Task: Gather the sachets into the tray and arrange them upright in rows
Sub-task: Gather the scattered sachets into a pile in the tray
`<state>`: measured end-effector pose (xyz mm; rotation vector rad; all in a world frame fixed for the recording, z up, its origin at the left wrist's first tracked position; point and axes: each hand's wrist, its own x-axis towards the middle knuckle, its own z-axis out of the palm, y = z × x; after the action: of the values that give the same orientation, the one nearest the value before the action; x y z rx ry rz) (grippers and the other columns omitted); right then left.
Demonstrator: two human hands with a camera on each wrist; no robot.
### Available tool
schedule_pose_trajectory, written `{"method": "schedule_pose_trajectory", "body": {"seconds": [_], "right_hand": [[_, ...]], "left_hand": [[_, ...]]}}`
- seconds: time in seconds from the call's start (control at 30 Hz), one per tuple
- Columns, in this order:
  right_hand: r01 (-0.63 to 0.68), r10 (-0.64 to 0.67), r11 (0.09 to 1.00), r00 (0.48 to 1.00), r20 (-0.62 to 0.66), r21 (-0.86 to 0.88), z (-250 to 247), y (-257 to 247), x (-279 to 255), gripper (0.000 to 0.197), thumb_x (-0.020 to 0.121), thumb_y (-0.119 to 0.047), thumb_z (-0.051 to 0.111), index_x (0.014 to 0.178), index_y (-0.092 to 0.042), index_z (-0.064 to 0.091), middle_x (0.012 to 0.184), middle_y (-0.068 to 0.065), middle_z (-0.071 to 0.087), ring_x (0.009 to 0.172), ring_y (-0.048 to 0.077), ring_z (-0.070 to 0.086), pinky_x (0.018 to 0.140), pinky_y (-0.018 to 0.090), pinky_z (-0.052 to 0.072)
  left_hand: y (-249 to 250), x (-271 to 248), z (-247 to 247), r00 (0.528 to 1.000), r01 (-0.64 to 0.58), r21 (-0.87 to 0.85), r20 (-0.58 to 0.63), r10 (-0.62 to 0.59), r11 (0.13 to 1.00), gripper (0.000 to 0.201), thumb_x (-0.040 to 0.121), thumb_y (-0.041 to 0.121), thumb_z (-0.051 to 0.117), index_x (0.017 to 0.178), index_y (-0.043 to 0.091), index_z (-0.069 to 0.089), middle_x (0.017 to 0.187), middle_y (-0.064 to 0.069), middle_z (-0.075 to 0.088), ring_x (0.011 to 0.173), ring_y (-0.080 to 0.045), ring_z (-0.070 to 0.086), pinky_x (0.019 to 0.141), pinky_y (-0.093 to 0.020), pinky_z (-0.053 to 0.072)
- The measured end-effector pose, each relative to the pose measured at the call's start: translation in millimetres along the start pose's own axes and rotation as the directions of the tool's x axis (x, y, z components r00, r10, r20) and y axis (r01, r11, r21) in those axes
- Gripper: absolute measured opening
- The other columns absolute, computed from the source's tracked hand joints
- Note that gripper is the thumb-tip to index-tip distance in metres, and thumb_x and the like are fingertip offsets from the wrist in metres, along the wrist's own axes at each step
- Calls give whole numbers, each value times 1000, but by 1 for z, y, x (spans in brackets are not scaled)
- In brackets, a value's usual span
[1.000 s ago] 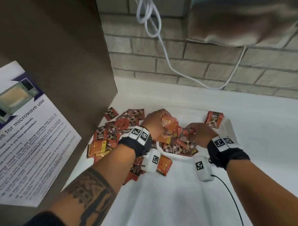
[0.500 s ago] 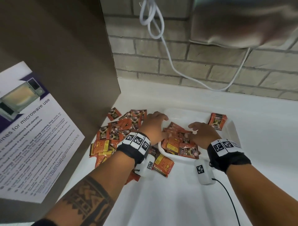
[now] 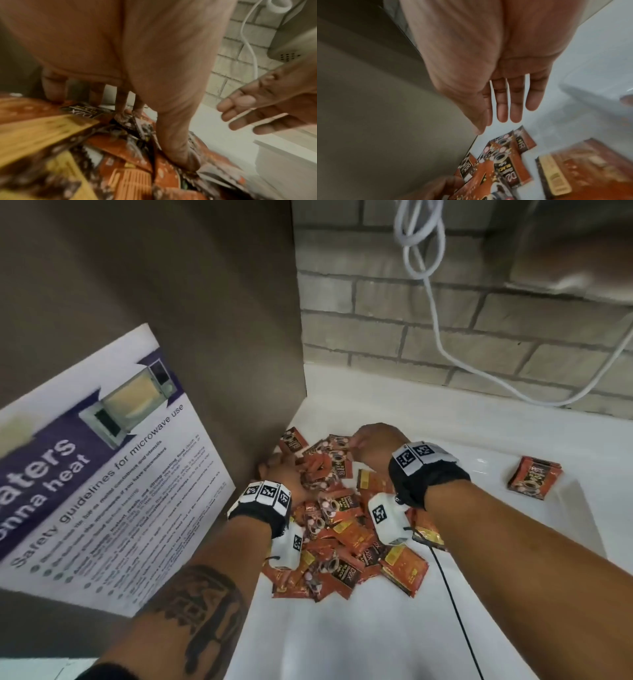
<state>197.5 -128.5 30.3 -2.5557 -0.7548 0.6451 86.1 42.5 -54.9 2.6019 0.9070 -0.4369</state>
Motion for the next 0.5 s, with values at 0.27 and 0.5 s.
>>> {"method": "schedule_pose_trajectory", "body": {"seconds": [0.27, 0.5], "right_hand": [[-171, 199, 950, 976, 87, -262, 44, -5, 66, 86, 78, -55, 63, 151, -36, 23, 162, 3, 12, 143, 36, 32, 114, 51, 33], [-150, 160, 973, 986, 48, -178, 46, -9, 68, 73, 81, -33, 73, 146, -32, 39, 147, 6, 39, 130, 32, 49, 107, 44, 44]], "left_hand": [[-2, -10, -3, 996, -91, -87, -20, 90, 992, 99, 69, 45, 86, 150, 26, 33, 159, -8, 26, 146, -39, 21, 114, -59, 30], [0, -17, -2, 987, -145, -207, -98, 127, 968, 84, 69, 33, 88, 140, 32, 43, 150, -4, 35, 140, -33, 28, 111, -53, 37]]}}
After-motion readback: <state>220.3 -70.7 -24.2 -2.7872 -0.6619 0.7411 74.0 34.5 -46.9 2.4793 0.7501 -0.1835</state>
